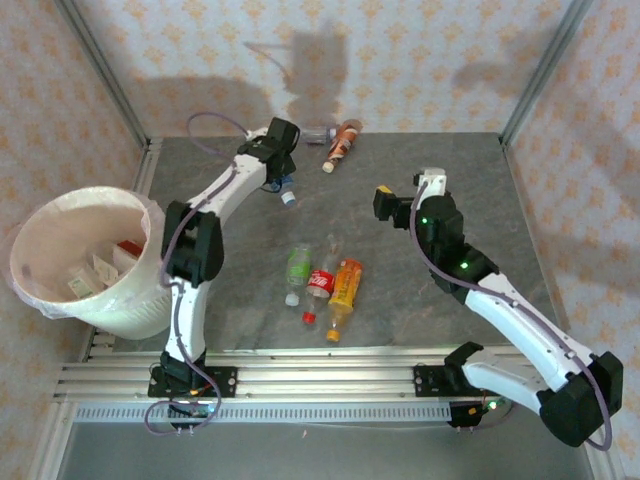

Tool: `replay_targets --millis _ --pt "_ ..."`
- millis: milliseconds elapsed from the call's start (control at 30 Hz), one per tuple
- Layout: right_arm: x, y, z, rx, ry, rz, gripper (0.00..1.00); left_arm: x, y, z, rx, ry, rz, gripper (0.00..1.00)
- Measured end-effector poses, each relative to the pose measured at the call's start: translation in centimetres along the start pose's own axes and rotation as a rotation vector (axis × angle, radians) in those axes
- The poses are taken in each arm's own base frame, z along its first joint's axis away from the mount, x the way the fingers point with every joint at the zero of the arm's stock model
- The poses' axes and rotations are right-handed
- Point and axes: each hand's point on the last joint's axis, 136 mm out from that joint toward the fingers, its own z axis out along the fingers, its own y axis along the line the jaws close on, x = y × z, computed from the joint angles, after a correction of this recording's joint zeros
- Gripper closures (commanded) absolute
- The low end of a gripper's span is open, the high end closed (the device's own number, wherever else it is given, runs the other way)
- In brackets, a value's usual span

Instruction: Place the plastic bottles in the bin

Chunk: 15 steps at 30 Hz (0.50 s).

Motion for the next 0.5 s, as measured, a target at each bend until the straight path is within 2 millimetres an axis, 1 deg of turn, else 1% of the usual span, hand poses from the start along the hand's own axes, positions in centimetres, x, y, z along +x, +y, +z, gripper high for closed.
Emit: replay_targets --millis 133,233,333,400,500 --pt "-0.1 0.5 0.7 -0.01 -0.003 0.01 0.01 -2.3 -1.4 -6.3 0.113 -0.076 0.001 0.51" --pt "0.0 0.7 1.2 -0.015 -0.003 0.021 0.01 -4.0 -1.8 -10.7 0.181 -0.131 -0.001 0.51" --pt "0.1 1.0 1.7 -0.022 0.005 0.023 0.01 -5.3 -2.1 -14.6 0.246 -0.177 0.0 0.51" --pt "0.0 1.3 2.0 -0.026 0.009 0.021 0.01 -6.0 -2.1 -16.8 0.279 -0.202 0.005 0.52" --pt "-0.7 1.7 2.5 -0.032 0.004 0.024 0.01 -6.8 -1.9 -20.5 0.334 -0.243 0.016 0.52"
